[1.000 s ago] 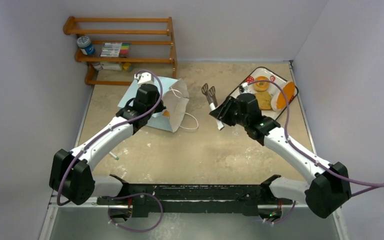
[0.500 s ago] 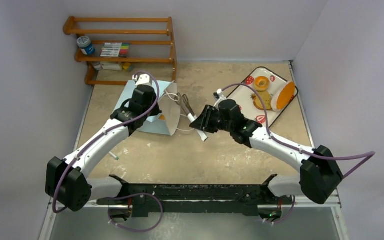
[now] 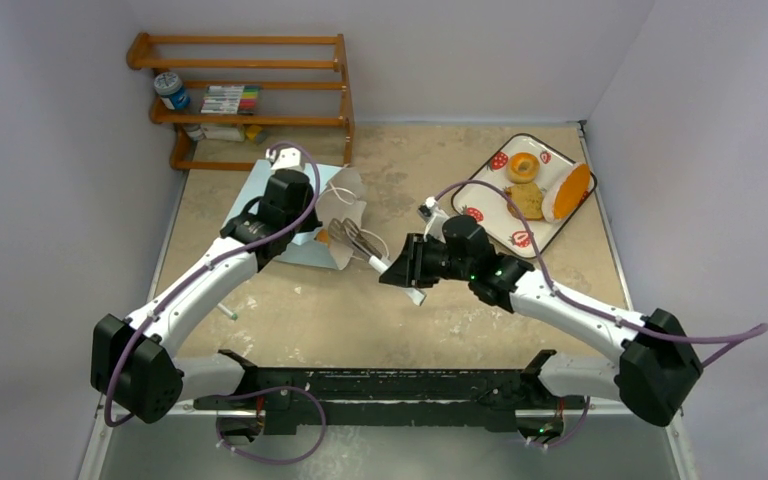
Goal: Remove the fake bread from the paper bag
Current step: Take out the fake bread from the paper bag.
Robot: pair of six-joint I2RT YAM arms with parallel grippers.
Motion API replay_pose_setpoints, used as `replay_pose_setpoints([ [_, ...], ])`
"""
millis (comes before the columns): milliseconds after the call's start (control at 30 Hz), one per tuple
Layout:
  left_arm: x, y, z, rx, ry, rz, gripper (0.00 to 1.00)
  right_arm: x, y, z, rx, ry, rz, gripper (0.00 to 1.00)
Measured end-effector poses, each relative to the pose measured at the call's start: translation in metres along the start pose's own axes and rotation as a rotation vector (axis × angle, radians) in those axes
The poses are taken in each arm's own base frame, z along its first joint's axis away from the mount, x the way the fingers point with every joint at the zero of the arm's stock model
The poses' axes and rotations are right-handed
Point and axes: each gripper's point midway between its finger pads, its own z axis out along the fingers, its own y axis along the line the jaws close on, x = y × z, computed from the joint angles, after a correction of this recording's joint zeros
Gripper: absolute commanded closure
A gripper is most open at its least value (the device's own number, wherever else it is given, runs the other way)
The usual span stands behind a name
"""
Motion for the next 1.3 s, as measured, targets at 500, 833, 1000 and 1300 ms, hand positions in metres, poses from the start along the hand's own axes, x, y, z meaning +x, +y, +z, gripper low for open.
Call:
replay_pose_setpoints([
  [500,-0.006,-0.001,-0.014,0.046,-0.026,0.054,1.0,0.028,-0.047,0.023,-0.067,0.206,0.185,0.63],
  [833,-0.007,-0.006,-0.019,0.084,-0.026,0.063,1.0,0.03,-0.046,0.033,-0.147,0.268,0.284,0.61],
  [1000,-0.006,-0.009,-0.02,0.1,-0.019,0.064,1.0,0.029,-0.04,0.033,-0.171,0.282,0.326,0.6],
  [1300,-0.005,-0.012,-0.021,0.118,-0.011,0.064,1.0,0.03,-0.04,0.041,-0.2,0.31,0.394,0.6],
])
